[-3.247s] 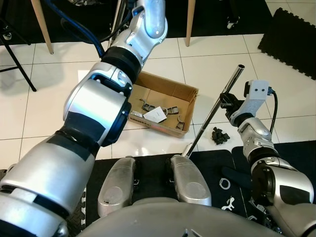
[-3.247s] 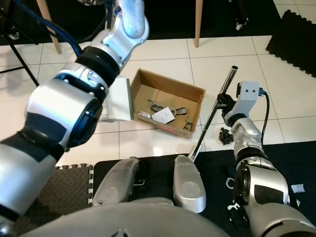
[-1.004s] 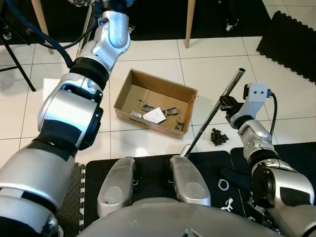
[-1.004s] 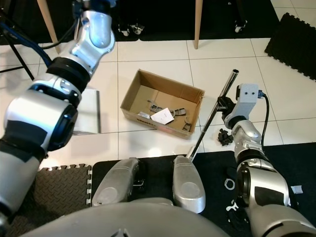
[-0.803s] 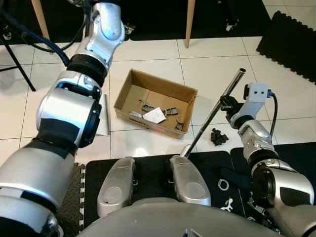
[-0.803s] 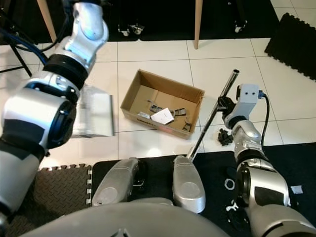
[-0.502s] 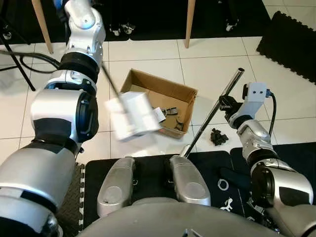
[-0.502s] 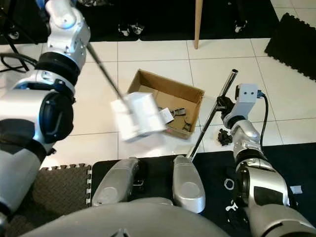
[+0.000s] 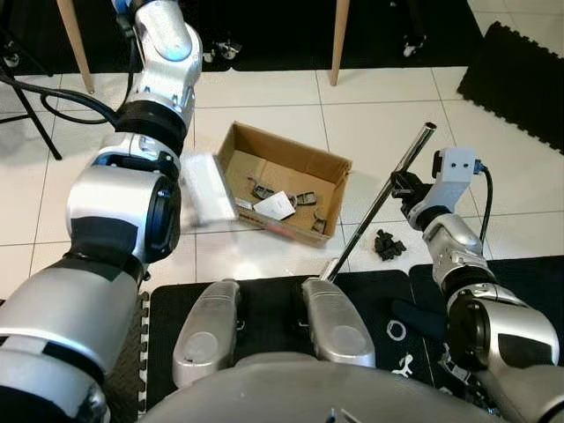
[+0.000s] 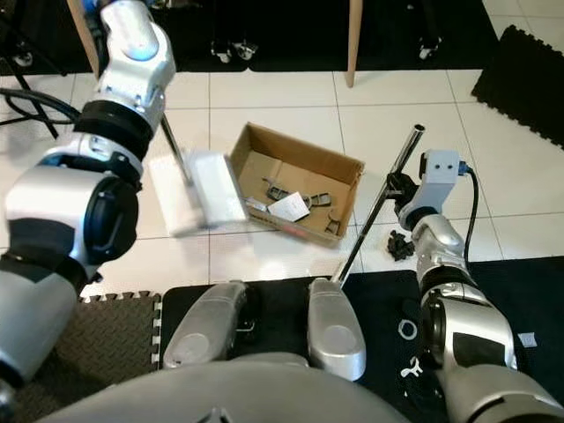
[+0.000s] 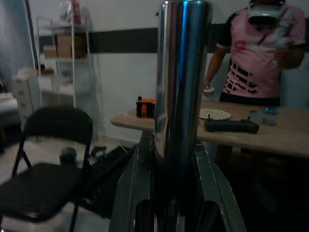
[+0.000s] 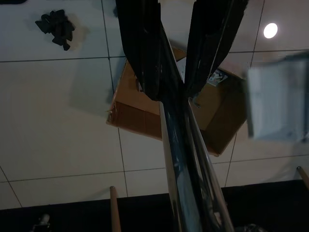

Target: Sweep floor

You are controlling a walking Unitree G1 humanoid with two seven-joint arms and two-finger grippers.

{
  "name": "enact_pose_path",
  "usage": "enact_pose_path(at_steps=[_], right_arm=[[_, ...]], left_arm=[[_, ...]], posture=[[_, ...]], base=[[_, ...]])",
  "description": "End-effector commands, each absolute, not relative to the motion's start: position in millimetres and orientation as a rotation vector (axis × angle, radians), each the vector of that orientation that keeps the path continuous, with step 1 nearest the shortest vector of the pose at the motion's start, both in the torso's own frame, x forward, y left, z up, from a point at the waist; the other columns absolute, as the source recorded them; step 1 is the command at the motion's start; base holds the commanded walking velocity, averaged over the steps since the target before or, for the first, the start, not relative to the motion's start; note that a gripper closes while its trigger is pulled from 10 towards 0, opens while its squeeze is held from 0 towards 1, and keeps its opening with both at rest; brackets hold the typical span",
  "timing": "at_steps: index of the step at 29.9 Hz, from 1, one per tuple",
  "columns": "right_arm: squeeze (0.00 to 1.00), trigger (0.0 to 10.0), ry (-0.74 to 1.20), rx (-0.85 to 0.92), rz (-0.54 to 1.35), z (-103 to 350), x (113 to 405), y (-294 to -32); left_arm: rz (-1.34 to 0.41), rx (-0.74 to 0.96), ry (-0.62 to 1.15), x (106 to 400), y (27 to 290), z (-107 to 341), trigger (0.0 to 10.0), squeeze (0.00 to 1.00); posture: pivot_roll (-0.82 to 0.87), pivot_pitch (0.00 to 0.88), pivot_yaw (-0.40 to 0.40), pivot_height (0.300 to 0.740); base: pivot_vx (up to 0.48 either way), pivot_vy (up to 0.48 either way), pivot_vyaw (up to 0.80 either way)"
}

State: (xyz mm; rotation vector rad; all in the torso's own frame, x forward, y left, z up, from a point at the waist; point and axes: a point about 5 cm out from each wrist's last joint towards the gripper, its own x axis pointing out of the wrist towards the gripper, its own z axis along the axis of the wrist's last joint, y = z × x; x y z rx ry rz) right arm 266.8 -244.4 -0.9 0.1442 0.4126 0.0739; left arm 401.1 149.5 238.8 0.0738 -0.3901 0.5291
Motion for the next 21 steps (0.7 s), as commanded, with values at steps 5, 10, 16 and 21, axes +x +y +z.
enact_pose_path(at_steps=[5, 10, 16, 21], right_arm=[[0.0, 10.0, 0.478, 0.138, 0.068, -10.5, 257.8, -245.7], [0.0, 10.0, 0.475, 0.136, 0.07, -9.5, 259.3, -245.5], [0.0, 10.0, 0.477, 0.133, 0.069, -9.5, 259.1, -246.1], [0.0, 10.0, 0.477, 0.132, 0.07, -9.3, 259.3, -246.1]], left_arm=[[0.53, 0.188, -0.523, 398.6, 139.3, 259.6, 10.0, 0.0], [0.541, -0.067, -0.364, 401.7, 145.9, 242.1, 10.0, 0.0], [0.514, -0.105, -0.441, 398.4, 141.2, 249.6, 10.0, 0.0], [0.535, -0.233, -0.336, 401.6, 147.3, 239.2, 10.0, 0.0]], posture=[[-0.07, 0.052, -0.052, 0.74], [-0.07, 0.048, -0.052, 0.74], [-0.07, 0.044, -0.053, 0.74], [-0.07, 0.041, -0.053, 0.74]], base=[[0.0, 0.0, 0.0], [0.0, 0.0, 0.0], [0.0, 0.0, 0.0], [0.0, 0.0, 0.0]])
